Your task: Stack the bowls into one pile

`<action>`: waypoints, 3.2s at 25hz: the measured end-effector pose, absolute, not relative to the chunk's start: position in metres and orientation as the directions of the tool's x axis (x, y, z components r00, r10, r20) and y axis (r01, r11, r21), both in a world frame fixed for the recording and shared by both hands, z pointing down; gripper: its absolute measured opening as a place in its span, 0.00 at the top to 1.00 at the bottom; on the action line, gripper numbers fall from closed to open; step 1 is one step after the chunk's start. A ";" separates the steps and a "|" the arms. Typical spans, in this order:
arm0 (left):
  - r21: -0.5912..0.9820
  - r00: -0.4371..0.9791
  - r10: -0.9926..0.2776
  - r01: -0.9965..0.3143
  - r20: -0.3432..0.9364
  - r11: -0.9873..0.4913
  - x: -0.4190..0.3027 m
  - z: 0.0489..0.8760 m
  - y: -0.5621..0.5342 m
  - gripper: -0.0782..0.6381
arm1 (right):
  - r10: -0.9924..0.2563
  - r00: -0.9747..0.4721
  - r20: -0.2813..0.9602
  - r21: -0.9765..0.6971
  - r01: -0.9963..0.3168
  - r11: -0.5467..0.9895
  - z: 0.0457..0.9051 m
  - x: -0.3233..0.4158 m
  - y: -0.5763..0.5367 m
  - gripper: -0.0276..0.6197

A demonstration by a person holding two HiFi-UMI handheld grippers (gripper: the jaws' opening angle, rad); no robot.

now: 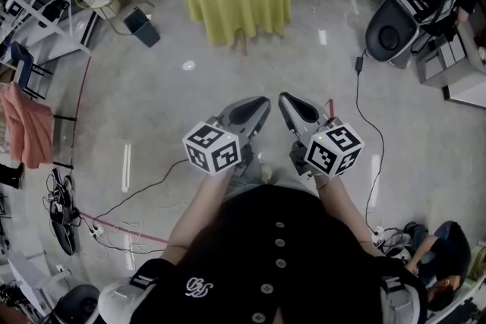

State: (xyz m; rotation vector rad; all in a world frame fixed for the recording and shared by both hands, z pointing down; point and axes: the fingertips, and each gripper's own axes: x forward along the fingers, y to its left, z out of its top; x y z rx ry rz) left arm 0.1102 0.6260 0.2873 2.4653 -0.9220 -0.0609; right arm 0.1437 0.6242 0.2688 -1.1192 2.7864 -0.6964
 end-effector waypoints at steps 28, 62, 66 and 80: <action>0.477 0.813 -0.574 -0.544 0.096 -0.690 0.054 0.283 0.316 0.85 | -0.769 -0.627 0.125 -0.398 -0.741 0.540 0.276 0.092 0.319 0.95; 0.551 0.785 -0.601 -0.572 0.152 -0.607 0.022 0.311 0.116 0.85 | -0.745 -0.617 0.253 -0.379 -0.772 0.510 0.310 0.075 0.105 0.95; 0.538 0.770 -0.615 -0.595 0.170 -0.597 0.023 0.311 0.078 0.85 | -0.727 -0.635 0.262 -0.384 -0.759 0.525 0.312 0.078 0.064 0.95; 0.542 0.660 -0.722 -0.692 0.208 -0.476 0.019 0.313 -0.048 0.84 | -0.634 -0.715 0.294 -0.409 -0.694 0.593 0.318 0.082 -0.055 0.95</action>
